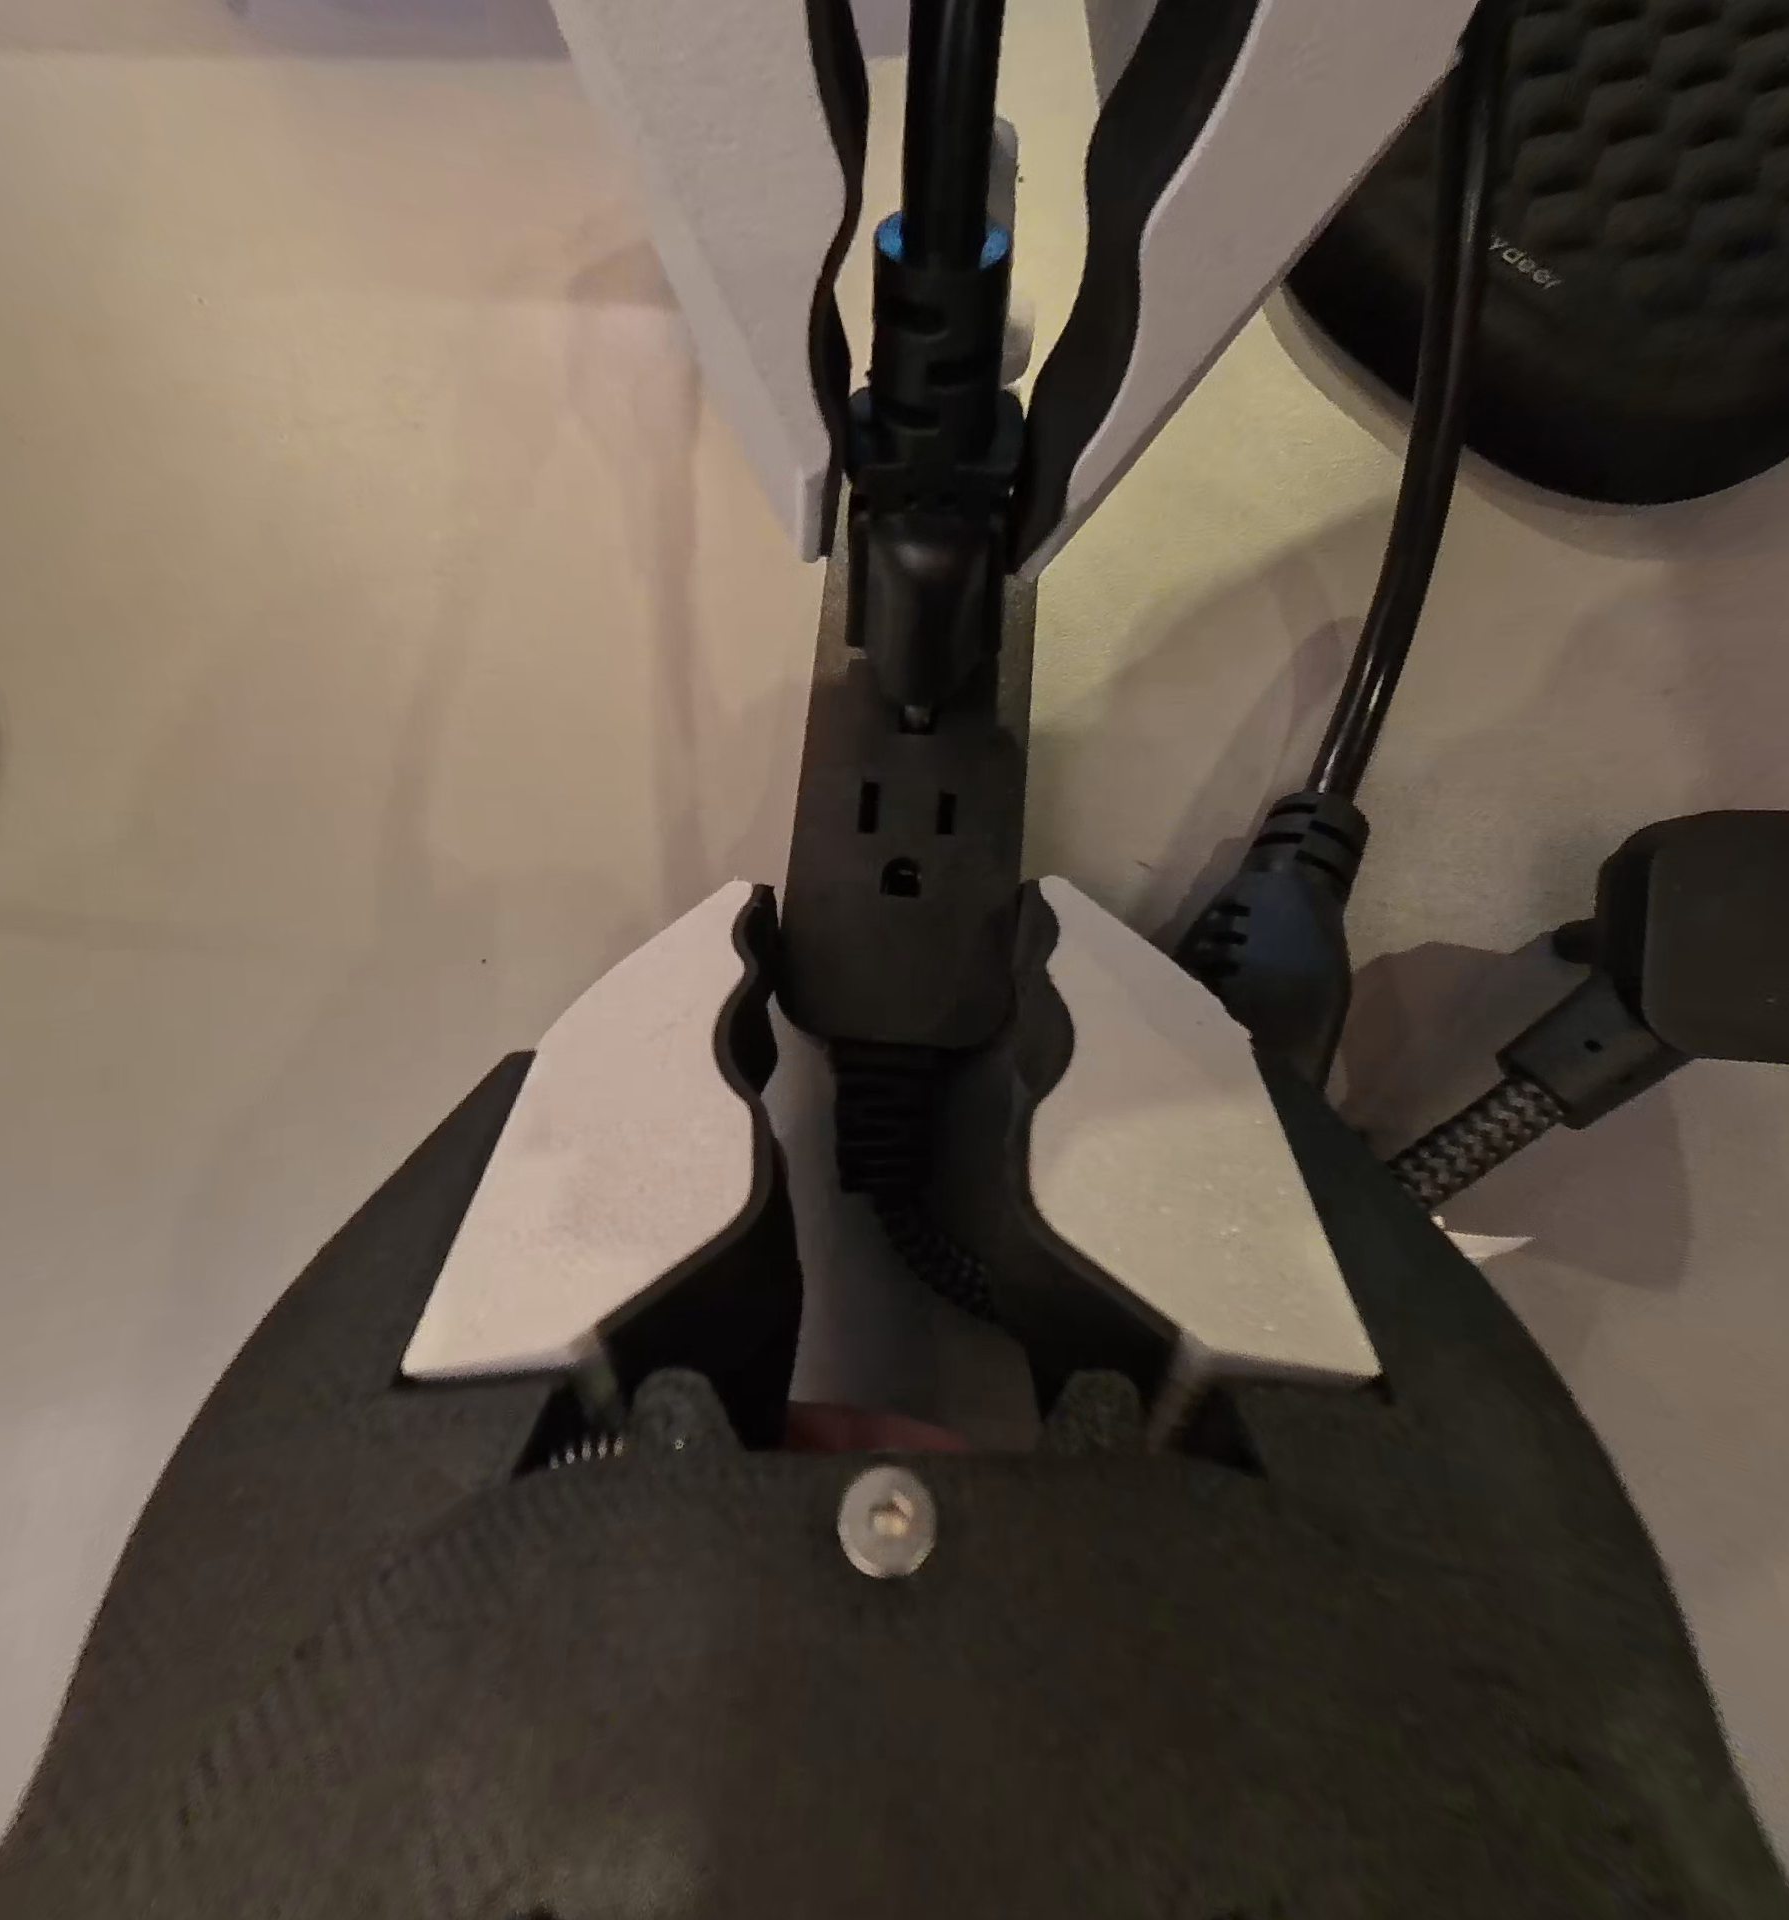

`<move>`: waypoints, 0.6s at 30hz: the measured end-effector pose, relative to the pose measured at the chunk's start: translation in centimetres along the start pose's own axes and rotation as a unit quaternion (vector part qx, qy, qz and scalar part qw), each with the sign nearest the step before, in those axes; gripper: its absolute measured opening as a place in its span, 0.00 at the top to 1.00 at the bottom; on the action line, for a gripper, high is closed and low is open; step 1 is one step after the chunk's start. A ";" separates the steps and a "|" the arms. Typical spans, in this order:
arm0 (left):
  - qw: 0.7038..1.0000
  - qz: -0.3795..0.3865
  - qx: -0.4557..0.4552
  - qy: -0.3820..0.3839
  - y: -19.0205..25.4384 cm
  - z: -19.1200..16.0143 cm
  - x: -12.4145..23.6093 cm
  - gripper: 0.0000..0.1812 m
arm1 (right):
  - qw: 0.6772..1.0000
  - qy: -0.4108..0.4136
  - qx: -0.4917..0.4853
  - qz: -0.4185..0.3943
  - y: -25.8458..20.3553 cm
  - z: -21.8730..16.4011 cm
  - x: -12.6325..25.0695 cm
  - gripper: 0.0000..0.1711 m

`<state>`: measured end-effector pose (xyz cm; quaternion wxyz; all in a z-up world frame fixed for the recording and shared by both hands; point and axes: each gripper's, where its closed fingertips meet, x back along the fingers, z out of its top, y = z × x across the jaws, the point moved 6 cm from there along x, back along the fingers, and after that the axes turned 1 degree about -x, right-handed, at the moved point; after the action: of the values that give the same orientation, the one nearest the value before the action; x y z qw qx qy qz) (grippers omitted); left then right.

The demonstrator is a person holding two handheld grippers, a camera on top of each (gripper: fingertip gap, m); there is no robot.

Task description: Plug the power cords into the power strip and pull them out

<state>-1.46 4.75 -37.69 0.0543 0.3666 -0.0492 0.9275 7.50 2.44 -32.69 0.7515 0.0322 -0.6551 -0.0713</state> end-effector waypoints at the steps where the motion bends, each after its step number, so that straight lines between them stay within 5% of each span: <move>1: 1.000 0.001 -0.001 0.000 0.0 0.0 0.0 0.76 | 1.000 0.000 0.000 -0.002 0.0 0.0 0.0 0.86; 18: 1.000 0.000 0.002 0.000 0.0 0.0 0.0 0.76 | 1.000 0.002 0.001 0.007 0.1 0.0 0.0 0.86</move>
<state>-1.44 4.71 -37.70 0.0538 0.3668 -0.0470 0.9276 7.54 2.55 -32.70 0.7532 0.0279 -0.6539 -0.0655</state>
